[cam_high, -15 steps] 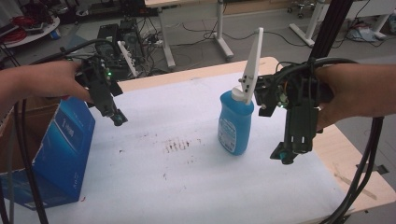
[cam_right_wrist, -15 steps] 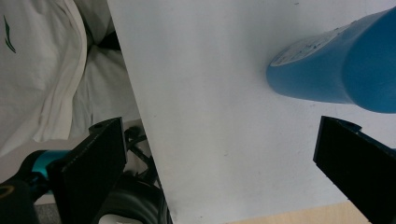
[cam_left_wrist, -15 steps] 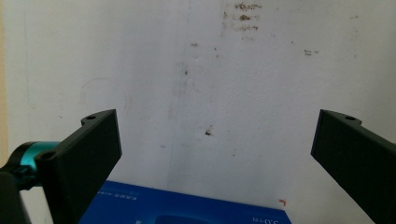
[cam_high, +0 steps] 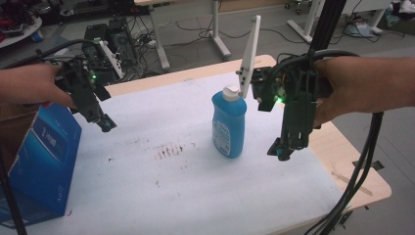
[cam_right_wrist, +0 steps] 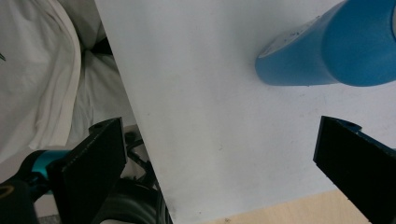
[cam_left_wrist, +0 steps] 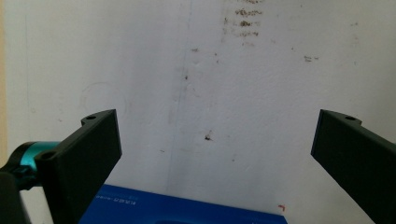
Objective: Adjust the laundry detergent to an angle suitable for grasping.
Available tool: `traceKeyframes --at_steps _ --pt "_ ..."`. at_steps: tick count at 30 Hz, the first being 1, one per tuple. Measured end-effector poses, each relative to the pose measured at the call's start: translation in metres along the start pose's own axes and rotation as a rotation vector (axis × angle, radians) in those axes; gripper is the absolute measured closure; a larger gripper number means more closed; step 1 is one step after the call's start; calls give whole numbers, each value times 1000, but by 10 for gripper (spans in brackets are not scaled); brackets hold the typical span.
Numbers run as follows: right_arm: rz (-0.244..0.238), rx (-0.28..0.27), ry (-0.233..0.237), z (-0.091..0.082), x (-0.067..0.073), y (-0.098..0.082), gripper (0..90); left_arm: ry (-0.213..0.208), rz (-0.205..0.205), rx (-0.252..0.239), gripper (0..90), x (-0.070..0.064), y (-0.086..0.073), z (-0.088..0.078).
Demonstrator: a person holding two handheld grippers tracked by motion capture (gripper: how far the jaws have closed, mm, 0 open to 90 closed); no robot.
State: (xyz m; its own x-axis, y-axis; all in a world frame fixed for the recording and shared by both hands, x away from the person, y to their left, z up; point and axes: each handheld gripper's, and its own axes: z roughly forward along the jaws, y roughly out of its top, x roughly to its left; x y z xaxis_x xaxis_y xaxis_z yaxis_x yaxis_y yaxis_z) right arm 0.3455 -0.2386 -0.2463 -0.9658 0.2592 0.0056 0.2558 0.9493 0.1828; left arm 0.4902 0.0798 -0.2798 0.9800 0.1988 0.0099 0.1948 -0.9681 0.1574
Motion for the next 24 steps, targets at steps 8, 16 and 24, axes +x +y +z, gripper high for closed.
traceKeyframes --at_steps 8,16,24 --pt "51 -2 -33 -2 -1 -8 21 5 7 -9 16 -3 3 -1" --pt "105 1 -40 1 -6 -13 20 11 2 -9 17 -3 1 -1" --pt "174 -2 -56 3 -12 -20 21 7 -4 -13 16 -4 1 1"
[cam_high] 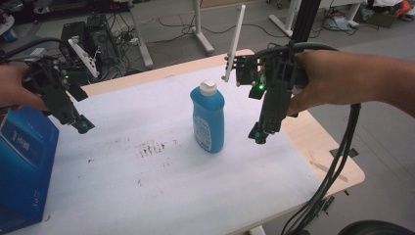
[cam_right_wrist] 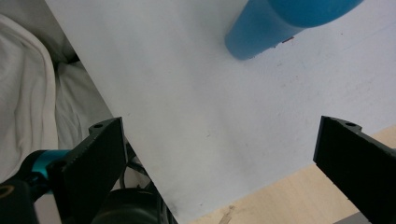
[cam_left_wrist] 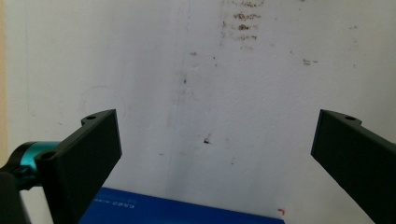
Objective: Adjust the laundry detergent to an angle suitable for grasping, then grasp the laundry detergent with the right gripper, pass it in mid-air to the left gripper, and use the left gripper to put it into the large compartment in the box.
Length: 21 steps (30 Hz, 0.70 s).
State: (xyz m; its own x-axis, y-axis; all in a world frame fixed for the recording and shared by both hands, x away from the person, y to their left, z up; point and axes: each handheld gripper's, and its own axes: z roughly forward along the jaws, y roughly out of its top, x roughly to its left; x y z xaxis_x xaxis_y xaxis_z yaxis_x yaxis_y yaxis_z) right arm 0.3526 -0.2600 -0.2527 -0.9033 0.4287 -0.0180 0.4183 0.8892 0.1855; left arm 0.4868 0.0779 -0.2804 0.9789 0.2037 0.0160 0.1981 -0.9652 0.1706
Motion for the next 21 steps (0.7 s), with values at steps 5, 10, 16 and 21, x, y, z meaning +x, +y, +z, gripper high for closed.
traceKeyframes --at_steps 5,10,16,21 --pt "37 -7 -16 1 -4 -3 21 0 -2 -1 17 0 -2 1" --pt "61 -17 -26 -1 -3 -7 21 1 -7 -6 17 -3 -5 1" --pt "73 -26 -33 1 -2 -11 21 4 -8 -4 17 -5 -6 -1" --pt "101 -54 -39 0 -2 -14 20 8 -11 -10 17 -7 -7 -2"
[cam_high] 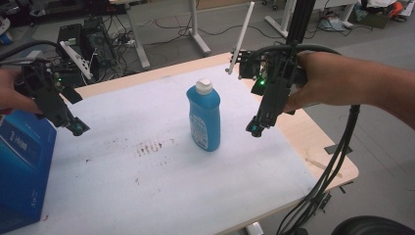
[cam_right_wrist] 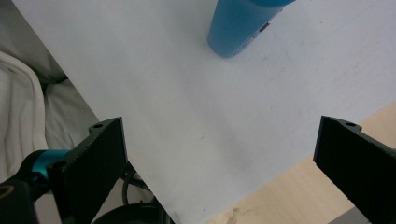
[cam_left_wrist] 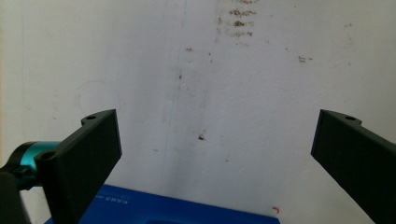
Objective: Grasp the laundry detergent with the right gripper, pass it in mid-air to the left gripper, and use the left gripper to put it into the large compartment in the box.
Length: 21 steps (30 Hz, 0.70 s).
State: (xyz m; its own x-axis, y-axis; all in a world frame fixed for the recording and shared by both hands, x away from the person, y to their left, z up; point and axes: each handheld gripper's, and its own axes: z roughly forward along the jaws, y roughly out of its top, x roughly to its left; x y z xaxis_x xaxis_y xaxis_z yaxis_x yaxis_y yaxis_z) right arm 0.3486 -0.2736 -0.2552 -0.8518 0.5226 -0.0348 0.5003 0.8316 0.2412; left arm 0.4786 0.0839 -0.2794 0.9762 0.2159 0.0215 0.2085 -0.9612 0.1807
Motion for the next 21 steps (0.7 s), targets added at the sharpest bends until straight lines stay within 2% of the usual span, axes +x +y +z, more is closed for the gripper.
traceKeyframes --at_steps 4,9,16,19,21 --pt "3 -19 1 4 -1 -3 21 -2 2 1 17 0 0 0" --pt "40 -26 -7 10 -5 -7 21 -2 -1 -1 16 2 0 1" --pt "119 -63 -11 16 -12 -11 21 -3 -3 -1 17 2 1 4" --pt "178 -86 -6 18 -14 -12 21 -6 0 0 17 3 1 6" --pt "200 -110 -26 20 -16 -14 21 -8 -1 1 17 3 1 8"
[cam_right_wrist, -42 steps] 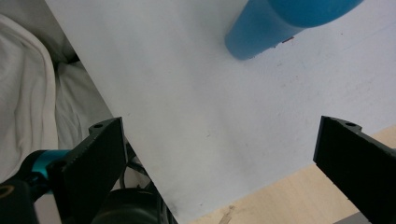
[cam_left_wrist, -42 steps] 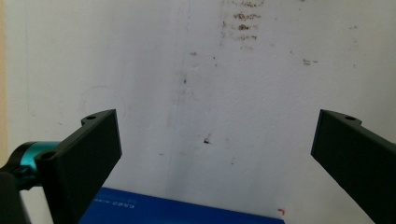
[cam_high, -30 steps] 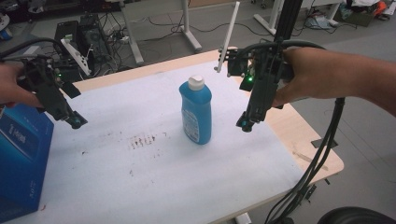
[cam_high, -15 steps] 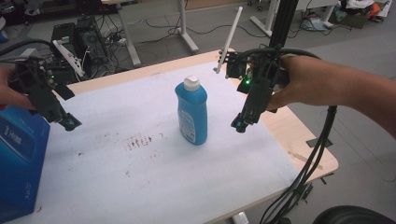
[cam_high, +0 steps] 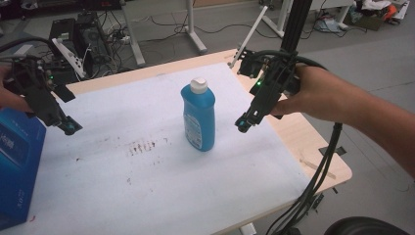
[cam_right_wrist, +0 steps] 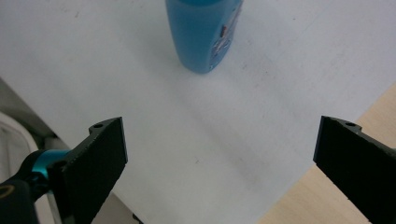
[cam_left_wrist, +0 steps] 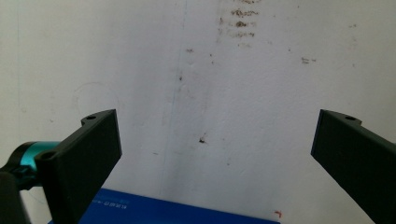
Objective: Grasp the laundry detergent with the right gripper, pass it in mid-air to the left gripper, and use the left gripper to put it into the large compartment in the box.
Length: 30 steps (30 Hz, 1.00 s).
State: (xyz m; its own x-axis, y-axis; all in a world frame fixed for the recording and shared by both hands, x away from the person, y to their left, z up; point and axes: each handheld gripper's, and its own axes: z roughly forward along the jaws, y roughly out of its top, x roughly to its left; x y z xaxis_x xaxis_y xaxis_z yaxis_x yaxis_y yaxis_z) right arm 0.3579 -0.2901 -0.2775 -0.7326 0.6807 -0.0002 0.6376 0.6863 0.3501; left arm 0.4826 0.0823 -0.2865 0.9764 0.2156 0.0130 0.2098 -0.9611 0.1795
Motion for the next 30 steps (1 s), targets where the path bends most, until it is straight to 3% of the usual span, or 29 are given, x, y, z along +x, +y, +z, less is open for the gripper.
traceKeyframes --at_steps 3,6,11,24,30 --pt "56 -40 -11 1 -3 -3 21 -2 -4 5 17 1 0 2" --pt "127 -128 -24 3 -8 -10 21 -4 -2 6 17 2 1 2" --pt "216 -183 -46 10 -17 -19 21 -6 2 11 17 2 2 4" --pt "302 -298 -118 24 -17 -32 21 -9 -3 12 17 3 3 6" --pt "323 -329 -118 32 -13 -37 21 -11 2 12 16 3 4 7"
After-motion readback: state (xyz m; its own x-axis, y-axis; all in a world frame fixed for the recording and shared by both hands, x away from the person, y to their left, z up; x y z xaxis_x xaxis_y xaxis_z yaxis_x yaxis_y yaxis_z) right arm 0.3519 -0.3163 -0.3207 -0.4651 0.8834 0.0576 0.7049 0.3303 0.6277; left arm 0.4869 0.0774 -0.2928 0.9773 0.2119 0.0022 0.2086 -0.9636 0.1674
